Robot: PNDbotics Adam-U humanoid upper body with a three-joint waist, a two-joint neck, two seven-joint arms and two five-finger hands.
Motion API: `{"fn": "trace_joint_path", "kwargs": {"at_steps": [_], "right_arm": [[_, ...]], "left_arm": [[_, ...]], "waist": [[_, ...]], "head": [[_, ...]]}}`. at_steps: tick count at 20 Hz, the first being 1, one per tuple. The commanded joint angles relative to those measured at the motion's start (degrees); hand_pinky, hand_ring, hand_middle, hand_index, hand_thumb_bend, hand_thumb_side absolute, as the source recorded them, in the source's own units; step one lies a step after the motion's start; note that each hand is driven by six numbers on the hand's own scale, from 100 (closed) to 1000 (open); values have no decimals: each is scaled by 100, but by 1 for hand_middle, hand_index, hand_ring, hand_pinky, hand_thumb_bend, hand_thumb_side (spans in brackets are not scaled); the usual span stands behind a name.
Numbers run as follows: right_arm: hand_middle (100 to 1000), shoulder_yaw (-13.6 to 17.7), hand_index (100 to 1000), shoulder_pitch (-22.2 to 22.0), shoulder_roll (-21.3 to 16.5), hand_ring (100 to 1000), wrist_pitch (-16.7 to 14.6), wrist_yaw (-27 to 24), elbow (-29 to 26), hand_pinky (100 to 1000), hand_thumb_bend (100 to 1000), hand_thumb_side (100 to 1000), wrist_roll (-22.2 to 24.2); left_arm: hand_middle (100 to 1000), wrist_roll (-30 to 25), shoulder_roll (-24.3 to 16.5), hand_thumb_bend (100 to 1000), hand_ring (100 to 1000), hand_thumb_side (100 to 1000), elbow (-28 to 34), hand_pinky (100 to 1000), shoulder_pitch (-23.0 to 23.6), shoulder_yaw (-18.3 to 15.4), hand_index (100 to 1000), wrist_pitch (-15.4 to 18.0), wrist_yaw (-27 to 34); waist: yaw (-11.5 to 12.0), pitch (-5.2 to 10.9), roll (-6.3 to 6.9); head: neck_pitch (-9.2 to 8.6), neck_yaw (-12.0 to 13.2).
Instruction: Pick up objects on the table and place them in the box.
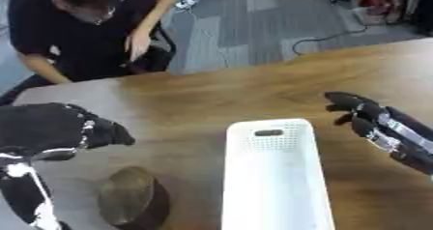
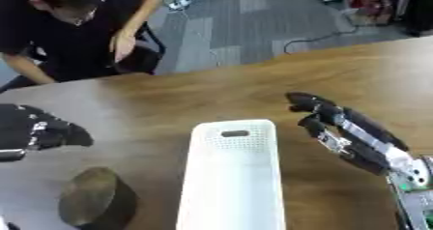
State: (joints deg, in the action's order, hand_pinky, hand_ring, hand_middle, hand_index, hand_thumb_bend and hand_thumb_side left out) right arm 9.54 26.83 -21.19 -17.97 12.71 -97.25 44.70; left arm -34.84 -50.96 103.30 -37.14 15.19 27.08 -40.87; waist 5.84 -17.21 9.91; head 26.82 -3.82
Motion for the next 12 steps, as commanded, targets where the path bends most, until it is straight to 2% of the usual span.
{"fn": "trace_joint_path", "kwargs": {"at_steps": [1, 12], "right_arm": [[1000, -25, 1000, 17, -17, 924, -55, 2, -19, 787, 100, 1000, 68], [1000, -17, 1000, 62, -11, 926, -88, 1, -5, 788, 100, 1000, 85]], "left_arm": [[873, -54, 5, 827, 772, 650, -17, 676, -143, 8, 993, 100, -64], [867, -51, 111, 819, 764, 657, -143, 682, -111, 60, 990, 123, -107]], "waist": [[-21, 55, 12], [-65, 8, -7]], "head": [[-80, 59], [-54, 94]]}}
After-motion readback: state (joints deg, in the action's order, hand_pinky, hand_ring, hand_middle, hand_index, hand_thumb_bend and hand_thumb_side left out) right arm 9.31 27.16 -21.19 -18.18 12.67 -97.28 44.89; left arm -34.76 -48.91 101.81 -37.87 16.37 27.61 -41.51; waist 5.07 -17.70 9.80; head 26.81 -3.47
